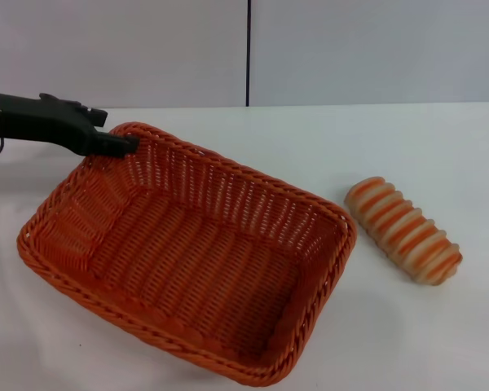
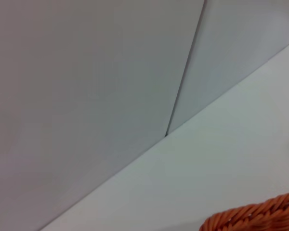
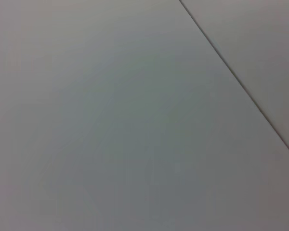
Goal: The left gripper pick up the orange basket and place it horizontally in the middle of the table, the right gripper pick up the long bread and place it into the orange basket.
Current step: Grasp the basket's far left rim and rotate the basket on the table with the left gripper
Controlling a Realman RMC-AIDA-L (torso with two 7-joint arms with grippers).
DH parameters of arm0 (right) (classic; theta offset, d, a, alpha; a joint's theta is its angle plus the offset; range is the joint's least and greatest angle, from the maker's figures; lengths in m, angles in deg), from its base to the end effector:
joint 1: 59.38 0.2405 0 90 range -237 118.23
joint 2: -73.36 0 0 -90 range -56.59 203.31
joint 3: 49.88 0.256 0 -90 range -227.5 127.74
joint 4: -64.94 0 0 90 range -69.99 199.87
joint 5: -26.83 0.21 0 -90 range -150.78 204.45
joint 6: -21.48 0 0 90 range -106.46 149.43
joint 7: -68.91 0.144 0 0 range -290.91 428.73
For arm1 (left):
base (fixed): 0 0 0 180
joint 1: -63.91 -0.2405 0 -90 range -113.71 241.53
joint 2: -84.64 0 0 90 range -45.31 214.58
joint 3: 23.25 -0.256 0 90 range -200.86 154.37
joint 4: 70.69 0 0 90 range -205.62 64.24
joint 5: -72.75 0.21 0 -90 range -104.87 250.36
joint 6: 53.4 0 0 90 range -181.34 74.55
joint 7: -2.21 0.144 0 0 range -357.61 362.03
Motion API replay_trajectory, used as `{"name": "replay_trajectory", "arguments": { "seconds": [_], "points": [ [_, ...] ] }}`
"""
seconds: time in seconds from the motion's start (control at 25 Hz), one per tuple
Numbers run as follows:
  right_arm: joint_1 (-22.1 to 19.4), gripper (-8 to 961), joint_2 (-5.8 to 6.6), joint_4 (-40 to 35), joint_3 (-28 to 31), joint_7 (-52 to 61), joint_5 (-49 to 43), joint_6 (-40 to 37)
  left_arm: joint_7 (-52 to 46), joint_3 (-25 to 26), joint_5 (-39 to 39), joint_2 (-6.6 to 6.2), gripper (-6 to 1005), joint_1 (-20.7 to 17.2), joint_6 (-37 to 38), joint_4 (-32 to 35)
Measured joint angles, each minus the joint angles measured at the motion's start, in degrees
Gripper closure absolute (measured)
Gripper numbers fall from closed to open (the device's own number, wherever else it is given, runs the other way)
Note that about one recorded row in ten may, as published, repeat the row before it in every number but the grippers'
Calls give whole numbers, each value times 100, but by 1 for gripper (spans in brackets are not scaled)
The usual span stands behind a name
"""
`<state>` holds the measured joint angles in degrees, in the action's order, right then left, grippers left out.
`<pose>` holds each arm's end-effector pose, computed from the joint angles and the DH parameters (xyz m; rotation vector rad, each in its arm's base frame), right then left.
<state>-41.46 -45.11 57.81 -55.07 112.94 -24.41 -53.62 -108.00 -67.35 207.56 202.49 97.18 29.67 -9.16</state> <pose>0.4220 0.2612 0.1007 -0.8854 0.8262 1.0205 -0.2519 0.3788 0.0629 -2.5482 -0.8266 -0.1272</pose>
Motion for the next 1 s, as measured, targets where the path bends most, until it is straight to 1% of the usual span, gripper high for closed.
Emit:
{"name": "replay_trajectory", "arguments": {
  "seconds": [0.04, 0.2, 0.52, 0.76, 0.84, 1.0],
  "points": [
    [1, 143, 0, 0, 0, 0, 0, 0, 0, -30, 132, 1, 226, 52, -67, -145],
    [1, 143, 0, 0, 0, 0, -1, 17, 0, -55, 146, 1, 226, 61, -130, -194],
    [1, 143, 6, 1, 0, 0, 0, 79, -1, -279, 228, 8, 227, 147, -347, -401],
    [-4, 144, 9, -7, 25, -1, 1, 85, -2, -303, 229, 10, 238, 157, -366, -415],
    [-15, 144, 9, -8, 32, -1, 11, 85, -101, -419, 232, 18, 243, 191, -469, -417],
    [-41, 144, 9, -8, 52, 0, 39, 85, -144, -457, 263, 19, 253, 191, -478, -396]
  ]
}}
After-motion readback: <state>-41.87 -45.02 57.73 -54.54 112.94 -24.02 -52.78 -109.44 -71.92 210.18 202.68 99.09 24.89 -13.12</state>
